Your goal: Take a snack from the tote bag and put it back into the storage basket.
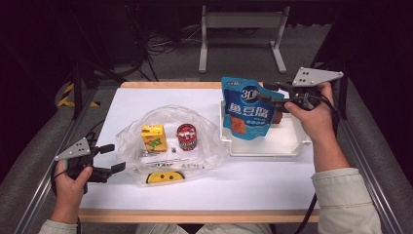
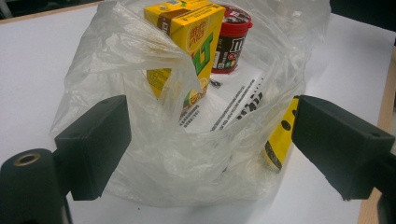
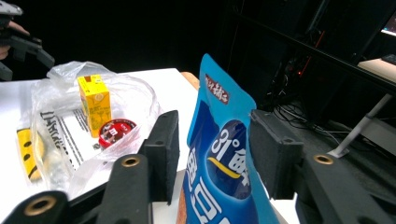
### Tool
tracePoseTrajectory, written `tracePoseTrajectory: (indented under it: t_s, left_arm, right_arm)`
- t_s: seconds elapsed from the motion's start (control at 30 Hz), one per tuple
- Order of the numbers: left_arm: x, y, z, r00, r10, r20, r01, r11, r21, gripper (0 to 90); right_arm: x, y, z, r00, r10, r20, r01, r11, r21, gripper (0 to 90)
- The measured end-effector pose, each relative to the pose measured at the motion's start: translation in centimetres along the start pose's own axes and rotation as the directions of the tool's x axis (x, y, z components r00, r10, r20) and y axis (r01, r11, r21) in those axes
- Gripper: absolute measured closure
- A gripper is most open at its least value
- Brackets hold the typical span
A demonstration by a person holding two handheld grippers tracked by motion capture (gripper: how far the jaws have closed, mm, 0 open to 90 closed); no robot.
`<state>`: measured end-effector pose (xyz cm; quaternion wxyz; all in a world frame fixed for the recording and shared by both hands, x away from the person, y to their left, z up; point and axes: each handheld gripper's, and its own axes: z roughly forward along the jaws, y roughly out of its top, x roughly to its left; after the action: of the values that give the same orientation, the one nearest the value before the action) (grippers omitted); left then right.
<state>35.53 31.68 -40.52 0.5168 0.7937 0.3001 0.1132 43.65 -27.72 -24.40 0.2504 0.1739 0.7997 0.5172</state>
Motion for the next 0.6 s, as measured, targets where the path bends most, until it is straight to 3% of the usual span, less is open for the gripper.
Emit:
tracePoseTrajectory:
  t_s: [0.1,0.23,0.33,0.37,0.6]
  left_arm:
    - [0.0,0.0,0.0,1.0000,0.002,-0.001,-0.002,1.0000,-0.001,12.6]
    - [0.0,0.0,0.1,1.0000,-0.005,0.000,0.005,1.0000,0.000,12.6]
    - [0.0,0.0,0.1,1.0000,-0.007,0.001,0.007,1.0000,0.001,12.6]
    - [0.0,0.0,0.1,1.0000,-0.007,0.001,0.007,1.0000,0.001,12.6]
    - [0.0,-0.1,0.1,1.0000,-0.005,0.000,0.005,1.0000,0.001,12.6]
  right_arm:
    - [0.3,-0.7,0.0,0.9996,0.013,-0.024,-0.013,1.000,0.028,71.6]
    - [0.6,-1.4,-0.1,0.9999,-0.002,-0.011,0.002,1.000,0.029,73.4]
    - [0.9,-1.2,-0.4,0.9993,-0.030,0.021,0.029,0.999,0.015,70.3]
    - [0.8,-0.8,-0.7,0.9981,-0.045,0.042,0.045,0.999,0.008,63.8]
    - [1.1,0.0,-1.3,0.9954,-0.060,0.075,0.063,0.998,-0.030,56.9]
